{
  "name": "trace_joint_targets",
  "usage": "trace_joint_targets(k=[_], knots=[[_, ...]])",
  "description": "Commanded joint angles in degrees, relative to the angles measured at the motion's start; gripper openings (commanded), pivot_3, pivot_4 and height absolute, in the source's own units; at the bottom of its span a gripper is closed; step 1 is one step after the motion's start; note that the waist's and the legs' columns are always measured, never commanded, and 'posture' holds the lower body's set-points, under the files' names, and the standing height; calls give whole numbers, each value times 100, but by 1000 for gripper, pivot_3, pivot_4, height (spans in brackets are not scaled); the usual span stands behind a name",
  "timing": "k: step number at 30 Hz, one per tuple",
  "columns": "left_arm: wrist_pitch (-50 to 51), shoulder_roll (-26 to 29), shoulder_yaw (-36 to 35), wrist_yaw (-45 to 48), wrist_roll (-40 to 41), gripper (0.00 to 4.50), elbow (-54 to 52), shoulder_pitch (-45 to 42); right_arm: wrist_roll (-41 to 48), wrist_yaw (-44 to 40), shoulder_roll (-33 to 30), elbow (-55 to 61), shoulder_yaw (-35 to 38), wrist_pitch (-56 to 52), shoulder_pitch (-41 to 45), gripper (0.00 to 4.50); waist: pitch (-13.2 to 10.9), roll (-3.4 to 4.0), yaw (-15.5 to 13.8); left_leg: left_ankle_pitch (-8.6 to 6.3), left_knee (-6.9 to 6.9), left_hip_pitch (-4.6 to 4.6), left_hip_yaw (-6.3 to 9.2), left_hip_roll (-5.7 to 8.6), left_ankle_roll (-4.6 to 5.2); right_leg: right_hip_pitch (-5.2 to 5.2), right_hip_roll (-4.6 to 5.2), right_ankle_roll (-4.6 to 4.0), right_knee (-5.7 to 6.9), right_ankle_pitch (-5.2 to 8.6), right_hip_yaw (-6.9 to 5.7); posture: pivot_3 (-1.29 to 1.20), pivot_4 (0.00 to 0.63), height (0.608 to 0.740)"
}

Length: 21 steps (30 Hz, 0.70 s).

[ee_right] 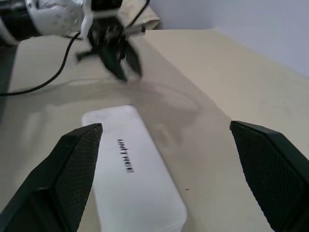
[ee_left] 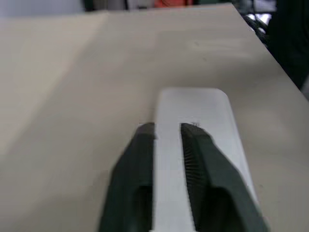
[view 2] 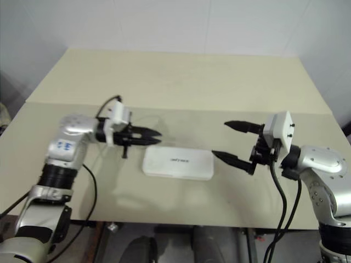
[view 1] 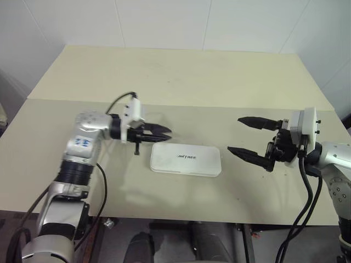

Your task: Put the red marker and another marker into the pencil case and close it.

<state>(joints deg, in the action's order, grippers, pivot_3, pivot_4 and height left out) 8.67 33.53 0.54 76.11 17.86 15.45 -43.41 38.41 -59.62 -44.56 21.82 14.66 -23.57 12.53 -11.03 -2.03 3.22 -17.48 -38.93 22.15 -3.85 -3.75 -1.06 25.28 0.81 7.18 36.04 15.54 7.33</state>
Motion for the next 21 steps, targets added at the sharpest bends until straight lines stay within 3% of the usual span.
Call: trace_joint_targets(k=[1,7,21], knots=[[-143,240,-447,-55,296,2320,-352,424,-110,-195,-136,-34,189,311,-166,4500,0,0,-6,0,-1,0,0,0,0,0,0,0,-1,0,0,0,150,740],[-410,478,-1185,-680,412,4365,-628,1250,-414,-325,-112,-149,211,781,-513,4500,-1,-1,-6,0,-5,2,-2,-1,-1,-1,3,1,-2,0,-1,0,150,740],[209,893,-1222,-658,689,4472,-1105,1803,-1023,-554,-6,-1503,-118,1822,181,4500,0,-1,8,1,-3,-6,-5,-1,-2,-6,2,-5,-7,-11,-1,0,150,740]])
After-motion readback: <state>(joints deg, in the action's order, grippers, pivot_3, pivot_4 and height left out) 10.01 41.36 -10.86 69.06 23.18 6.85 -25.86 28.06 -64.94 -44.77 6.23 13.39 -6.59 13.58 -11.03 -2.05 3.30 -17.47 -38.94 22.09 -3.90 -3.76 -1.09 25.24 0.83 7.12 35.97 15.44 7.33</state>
